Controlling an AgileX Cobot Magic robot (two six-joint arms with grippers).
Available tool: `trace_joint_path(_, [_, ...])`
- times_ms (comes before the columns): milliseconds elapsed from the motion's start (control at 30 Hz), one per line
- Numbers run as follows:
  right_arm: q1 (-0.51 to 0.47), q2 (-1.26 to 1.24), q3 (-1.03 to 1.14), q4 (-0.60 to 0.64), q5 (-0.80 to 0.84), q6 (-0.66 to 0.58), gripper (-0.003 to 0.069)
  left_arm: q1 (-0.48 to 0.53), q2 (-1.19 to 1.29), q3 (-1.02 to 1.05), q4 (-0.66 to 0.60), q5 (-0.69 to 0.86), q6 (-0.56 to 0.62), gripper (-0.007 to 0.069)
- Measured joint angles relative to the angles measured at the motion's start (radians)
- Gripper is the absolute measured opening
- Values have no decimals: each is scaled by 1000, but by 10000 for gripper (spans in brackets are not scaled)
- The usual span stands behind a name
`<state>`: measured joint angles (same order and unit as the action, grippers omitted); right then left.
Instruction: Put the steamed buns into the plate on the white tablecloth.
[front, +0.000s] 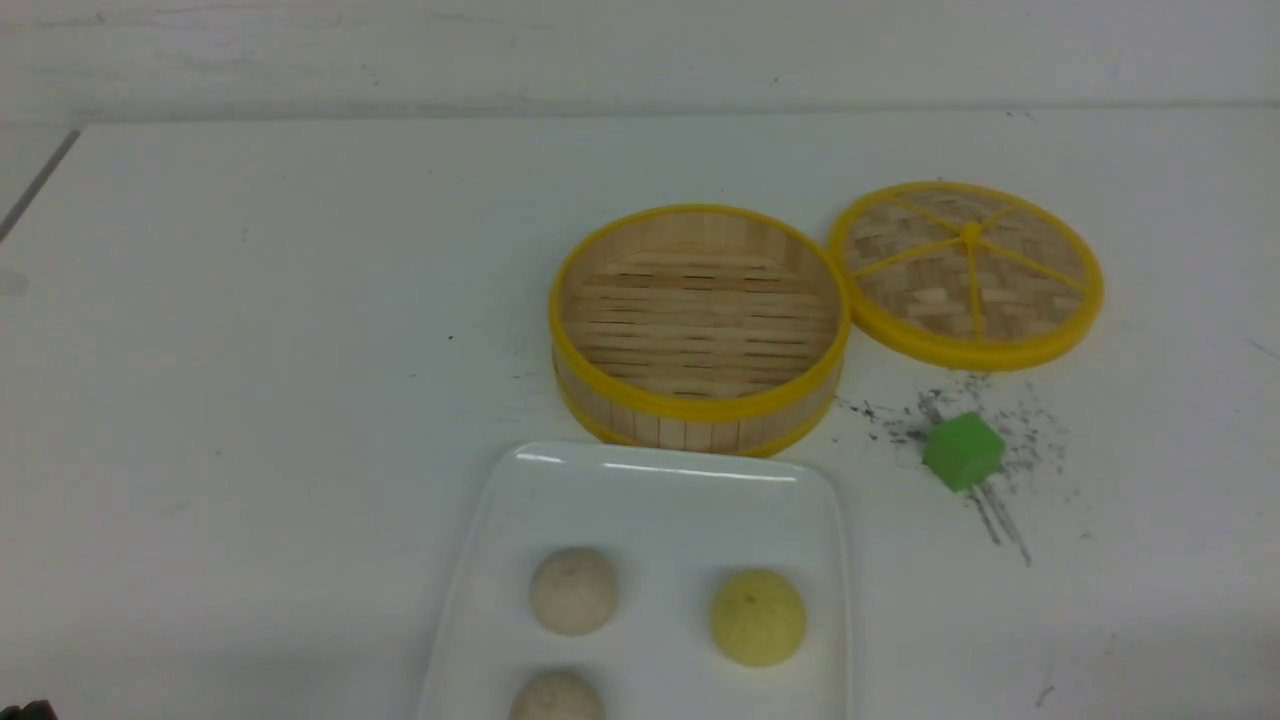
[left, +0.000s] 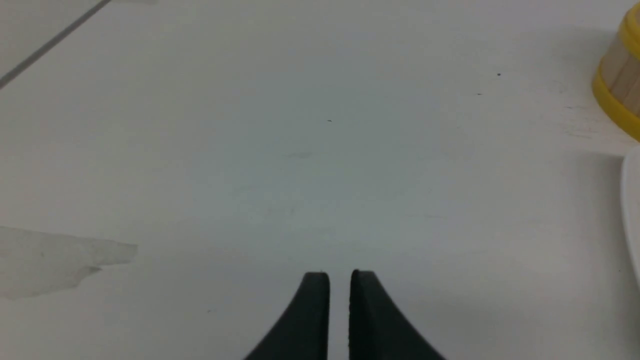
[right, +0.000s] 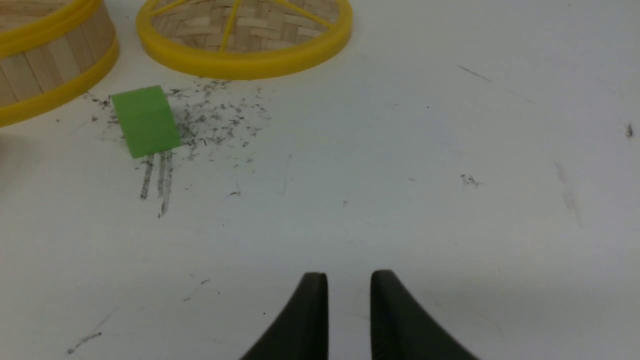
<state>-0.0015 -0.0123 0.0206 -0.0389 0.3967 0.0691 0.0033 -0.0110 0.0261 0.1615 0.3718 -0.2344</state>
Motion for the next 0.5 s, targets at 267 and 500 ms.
trace_joint_path(267, [0, 0, 0, 0, 0, 0, 169, 1, 0, 0, 21, 2, 0, 106])
trace_joint_path(500, [0, 0, 0, 0, 0, 0, 181, 1, 0, 0, 31, 3, 0, 111])
